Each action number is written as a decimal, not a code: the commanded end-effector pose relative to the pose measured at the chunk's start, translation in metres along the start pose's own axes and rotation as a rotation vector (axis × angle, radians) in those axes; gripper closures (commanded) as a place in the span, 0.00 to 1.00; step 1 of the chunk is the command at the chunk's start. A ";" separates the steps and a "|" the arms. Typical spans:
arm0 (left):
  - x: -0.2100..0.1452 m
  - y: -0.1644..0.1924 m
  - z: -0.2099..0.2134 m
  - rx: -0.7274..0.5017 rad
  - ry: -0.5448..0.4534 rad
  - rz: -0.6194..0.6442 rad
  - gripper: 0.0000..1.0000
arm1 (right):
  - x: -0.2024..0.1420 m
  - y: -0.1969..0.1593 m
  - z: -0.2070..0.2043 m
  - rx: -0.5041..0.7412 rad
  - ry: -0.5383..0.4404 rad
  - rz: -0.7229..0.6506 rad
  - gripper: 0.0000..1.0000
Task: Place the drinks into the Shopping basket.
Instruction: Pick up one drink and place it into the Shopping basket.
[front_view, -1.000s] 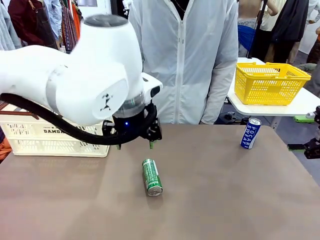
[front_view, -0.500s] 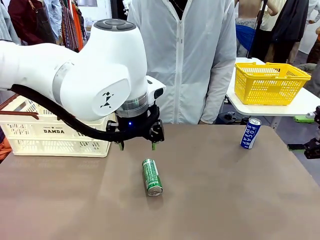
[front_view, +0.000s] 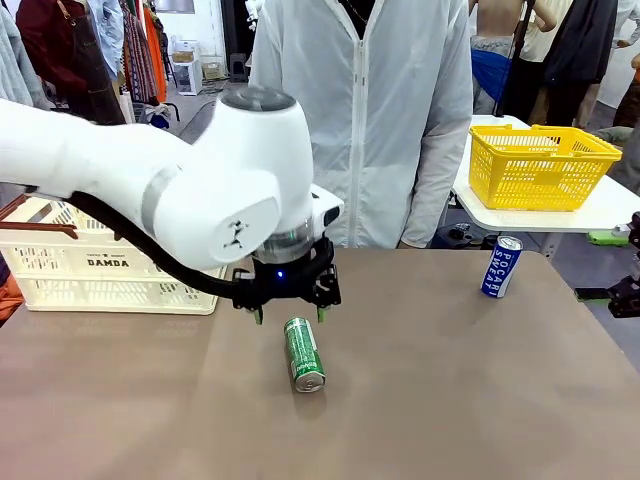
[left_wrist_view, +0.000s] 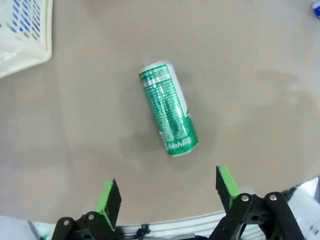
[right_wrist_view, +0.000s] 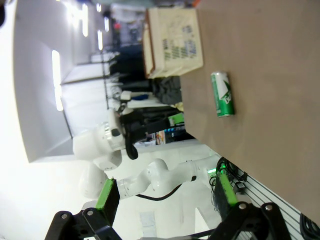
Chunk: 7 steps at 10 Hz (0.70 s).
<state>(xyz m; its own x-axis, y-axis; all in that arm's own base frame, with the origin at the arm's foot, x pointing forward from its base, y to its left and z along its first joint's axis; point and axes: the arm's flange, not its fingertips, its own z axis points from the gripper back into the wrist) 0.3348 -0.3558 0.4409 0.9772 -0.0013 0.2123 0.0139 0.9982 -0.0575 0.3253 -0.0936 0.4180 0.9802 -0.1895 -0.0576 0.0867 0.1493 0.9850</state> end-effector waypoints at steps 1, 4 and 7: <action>0.008 -0.015 -0.036 0.018 -0.003 0.053 0.00 | 0.001 0.003 0.000 0.017 -0.006 0.012 0.00; 0.018 -0.021 -0.099 0.020 -0.063 0.024 0.00 | 0.001 0.003 0.000 0.017 -0.006 0.012 0.00; 0.024 -0.025 -0.135 0.031 -0.048 0.027 0.00 | 0.001 0.003 0.000 0.017 -0.006 0.012 0.00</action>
<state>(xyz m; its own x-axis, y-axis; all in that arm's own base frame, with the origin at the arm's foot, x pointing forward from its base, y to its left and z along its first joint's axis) 0.3794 -0.3750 0.3220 0.9718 0.0131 0.2353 -0.0052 0.9994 -0.0343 0.3253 -0.0936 0.4181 0.9802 -0.1895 -0.0575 0.0867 0.1494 0.9850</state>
